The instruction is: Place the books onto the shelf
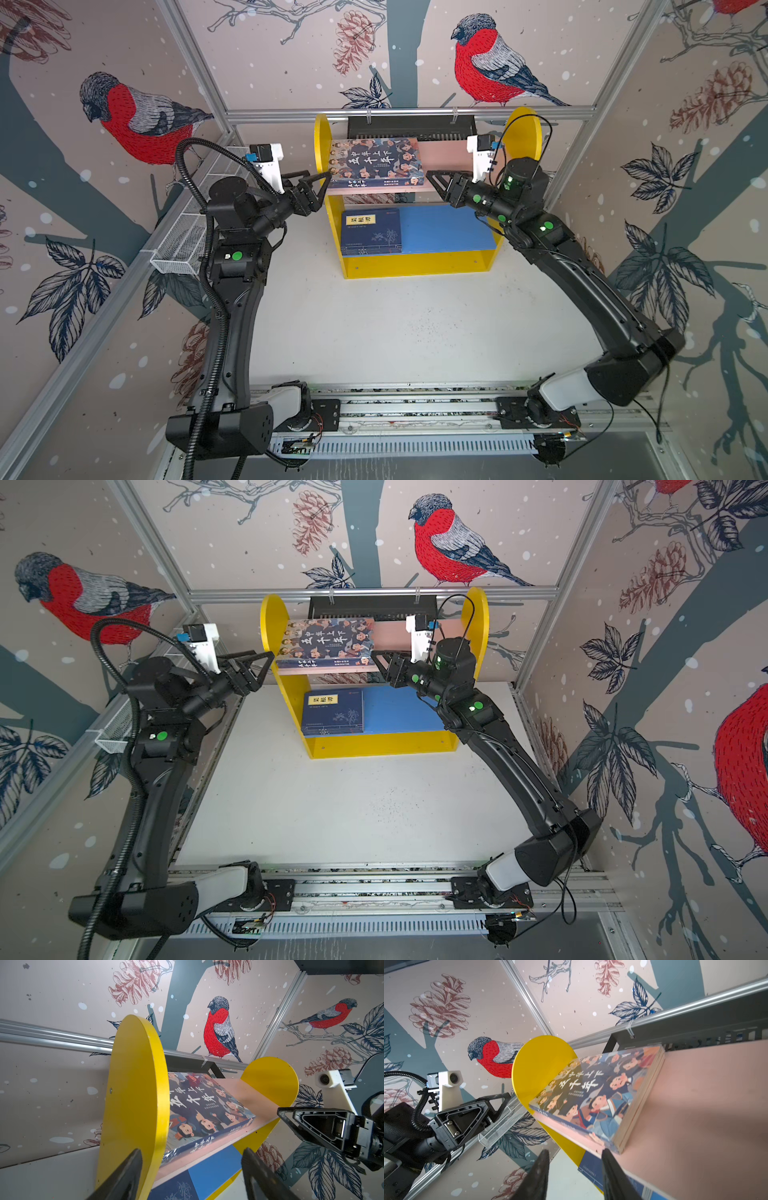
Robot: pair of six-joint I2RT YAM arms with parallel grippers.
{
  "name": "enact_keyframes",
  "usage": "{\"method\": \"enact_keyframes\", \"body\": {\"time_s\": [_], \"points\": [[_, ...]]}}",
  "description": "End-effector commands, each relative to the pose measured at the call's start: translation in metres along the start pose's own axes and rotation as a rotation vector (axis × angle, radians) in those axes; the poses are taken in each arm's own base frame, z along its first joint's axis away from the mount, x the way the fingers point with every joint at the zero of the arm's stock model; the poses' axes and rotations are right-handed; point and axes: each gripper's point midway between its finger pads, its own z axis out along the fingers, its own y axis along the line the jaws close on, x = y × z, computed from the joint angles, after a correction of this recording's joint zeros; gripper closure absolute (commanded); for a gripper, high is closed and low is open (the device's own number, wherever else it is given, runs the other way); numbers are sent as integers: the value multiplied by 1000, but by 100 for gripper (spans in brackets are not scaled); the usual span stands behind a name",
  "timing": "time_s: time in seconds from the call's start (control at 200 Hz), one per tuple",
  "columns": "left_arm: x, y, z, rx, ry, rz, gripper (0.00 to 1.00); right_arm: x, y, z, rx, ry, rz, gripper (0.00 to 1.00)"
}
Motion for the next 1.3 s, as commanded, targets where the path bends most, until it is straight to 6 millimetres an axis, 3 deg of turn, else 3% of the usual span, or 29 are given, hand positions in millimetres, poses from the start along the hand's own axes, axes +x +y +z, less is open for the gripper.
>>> {"method": "enact_keyframes", "body": {"time_s": [0.0,0.19,0.555,1.295], "points": [[-22,-2,3,3,-68,40,24,-1,-10,10,27,16,15,57],[-17,15,15,-24,-64,6,24,-6,-27,28,69,30,12,57],[-14,30,34,-17,-45,-14,24,6,-57,68,118,128,52,59],[-5,47,54,3,-23,-47,25,26,-50,82,30,229,139,81]]}}
